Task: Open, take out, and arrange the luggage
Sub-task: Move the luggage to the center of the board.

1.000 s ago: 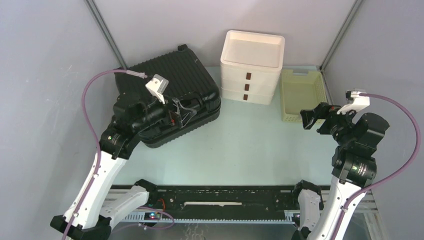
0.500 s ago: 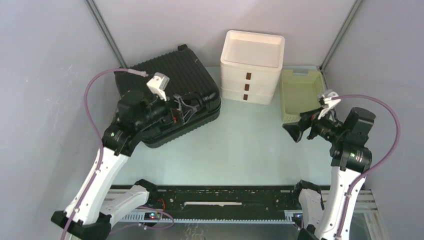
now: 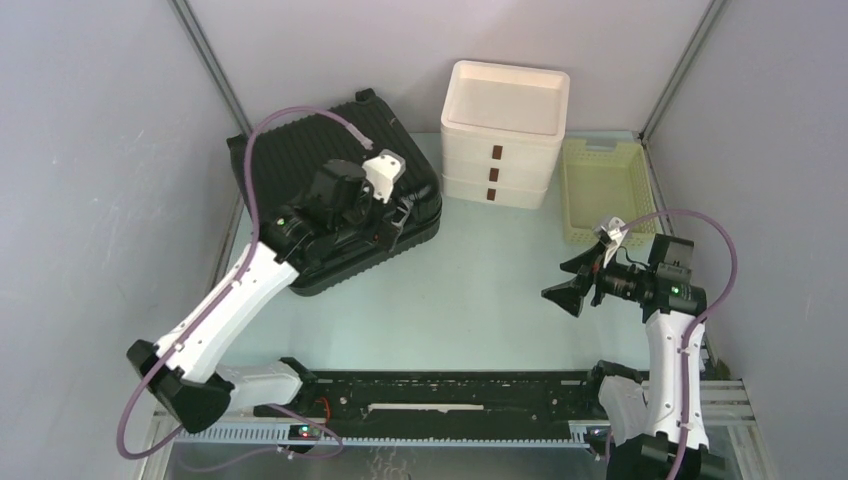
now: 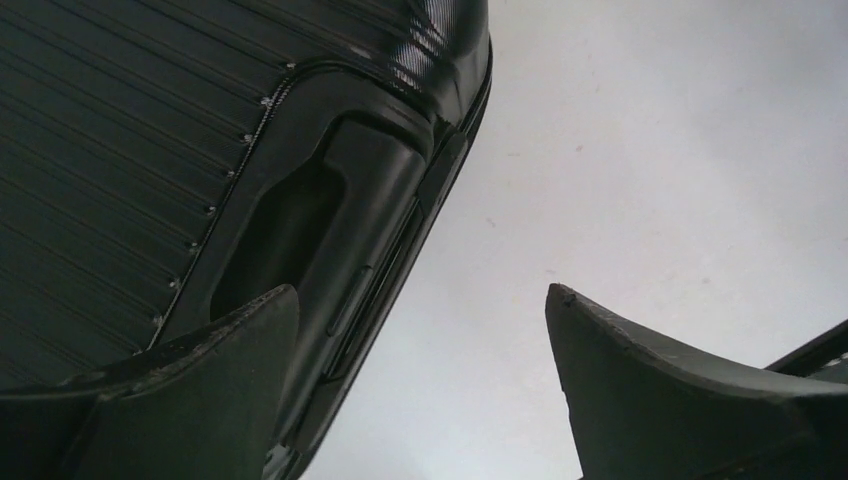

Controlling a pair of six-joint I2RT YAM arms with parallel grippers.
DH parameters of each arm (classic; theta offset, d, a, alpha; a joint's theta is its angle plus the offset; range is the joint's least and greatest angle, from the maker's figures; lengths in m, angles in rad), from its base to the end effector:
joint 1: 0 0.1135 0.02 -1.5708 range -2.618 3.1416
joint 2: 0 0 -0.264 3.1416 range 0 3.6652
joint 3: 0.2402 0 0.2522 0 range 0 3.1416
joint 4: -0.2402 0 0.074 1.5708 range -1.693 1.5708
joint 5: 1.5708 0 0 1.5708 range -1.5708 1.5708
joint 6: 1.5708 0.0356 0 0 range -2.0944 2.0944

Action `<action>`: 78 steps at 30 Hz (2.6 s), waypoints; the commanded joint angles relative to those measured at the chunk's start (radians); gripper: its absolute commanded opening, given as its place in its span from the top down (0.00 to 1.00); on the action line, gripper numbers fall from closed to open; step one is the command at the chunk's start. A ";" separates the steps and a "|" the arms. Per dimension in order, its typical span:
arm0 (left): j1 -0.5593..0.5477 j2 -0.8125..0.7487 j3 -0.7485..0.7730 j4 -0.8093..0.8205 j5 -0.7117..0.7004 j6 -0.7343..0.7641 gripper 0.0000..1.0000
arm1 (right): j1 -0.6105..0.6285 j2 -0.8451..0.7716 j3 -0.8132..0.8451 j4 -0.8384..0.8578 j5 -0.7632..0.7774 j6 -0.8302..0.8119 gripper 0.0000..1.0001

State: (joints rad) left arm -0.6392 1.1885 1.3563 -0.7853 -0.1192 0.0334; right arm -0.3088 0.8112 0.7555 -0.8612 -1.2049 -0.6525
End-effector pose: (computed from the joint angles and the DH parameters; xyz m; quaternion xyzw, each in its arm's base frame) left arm 0.1969 -0.1411 0.3952 0.2669 0.8463 -0.0861 0.4529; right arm 0.1424 -0.0105 0.2824 -0.3127 0.7377 0.3535 0.4828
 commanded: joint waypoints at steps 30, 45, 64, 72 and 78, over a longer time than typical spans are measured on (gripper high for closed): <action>0.095 0.318 0.065 -0.047 0.092 0.218 0.86 | -0.018 -0.051 0.001 0.012 0.004 -0.111 0.00; -0.009 0.090 -0.160 -0.065 0.399 0.401 1.00 | -0.015 -0.054 0.001 0.001 0.002 -0.128 0.00; -0.313 -0.013 -0.275 -0.084 0.534 0.359 1.00 | -0.010 -0.047 0.001 -0.008 -0.003 -0.139 0.00; -0.380 -0.054 -0.311 -0.102 0.563 0.303 1.00 | 0.005 -0.040 0.001 -0.007 0.002 -0.141 0.00; -0.396 -0.109 -0.353 -0.100 0.602 0.264 1.00 | 0.020 -0.030 0.000 -0.010 0.004 -0.147 0.00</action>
State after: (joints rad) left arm -0.9691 1.0981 1.0725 -0.7498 0.1974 0.3569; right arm -0.3027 0.7738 0.7395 -0.8562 -1.1942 -0.7788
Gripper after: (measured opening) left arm 0.300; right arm 0.998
